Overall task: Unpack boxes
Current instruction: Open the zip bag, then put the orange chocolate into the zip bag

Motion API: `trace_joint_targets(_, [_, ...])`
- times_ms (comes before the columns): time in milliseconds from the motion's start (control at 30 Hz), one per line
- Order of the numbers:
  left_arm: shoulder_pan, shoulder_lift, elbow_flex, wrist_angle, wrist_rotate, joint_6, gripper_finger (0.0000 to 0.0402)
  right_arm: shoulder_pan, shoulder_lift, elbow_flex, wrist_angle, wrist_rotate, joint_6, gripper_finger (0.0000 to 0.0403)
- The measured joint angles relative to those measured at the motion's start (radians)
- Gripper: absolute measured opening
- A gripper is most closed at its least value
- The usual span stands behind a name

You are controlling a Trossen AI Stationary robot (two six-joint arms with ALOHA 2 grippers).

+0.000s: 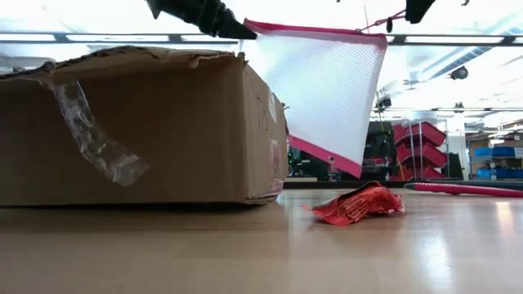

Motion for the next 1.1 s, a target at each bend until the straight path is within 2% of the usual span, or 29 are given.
trace_joint_targets(167, [0.0, 0.0, 0.0, 0.0, 0.015, 0.0, 0.0, -0.001, 0.0, 0.015, 0.091, 0.017, -0.087, 0.0002])
trace_joint_targets(267, [0.0, 0.0, 0.0, -0.004, 0.016, 0.0, 0.0, -0.001, -0.003, 0.039, 0.165, 0.049, -0.165, 0.0022])
trace_joint_targets(400, [0.0, 0.0, 0.0, -0.008, 0.031, 0.0, 0.0, -0.001, -0.005, 0.083, 0.206, 0.149, -0.231, 0.008])
trace_joint_targets(600, [0.0, 0.0, 0.0, -0.008, 0.071, 0.0, 0.0, -0.046, -0.007, 0.107, 0.201, 0.394, -0.271, 0.0178])
trace_joint_targets(700, [0.0, 0.0, 0.0, -0.014, 0.087, 0.0, 0.0, -0.105, -0.006, 0.107, 0.202, 0.418, -0.327, 0.0207])
trace_joint_targets(833, [-0.002, 0.0, -0.001, -0.04, 0.149, -0.001, 0.0, -0.196, -0.006, 0.106, 0.202, 0.422, -0.415, 0.0215])
trace_joint_targets(967, [-0.002, 0.0, -0.001, -0.083, 0.198, -0.006, 0.0, -0.269, -0.007, 0.106, 0.21, 0.42, -0.509, 0.02])
trace_joint_targets(1033, [-0.002, 0.0, -0.002, -0.108, 0.226, 0.002, 0.0, -0.3, -0.009, 0.105, 0.243, 0.387, -0.566, 0.0191])
trace_joint_targets(1100, [-0.002, 0.0, -0.002, -0.13, 0.241, 0.013, 0.0, -0.335, -0.011, 0.105, 0.3, 0.306, -0.634, 0.0183])
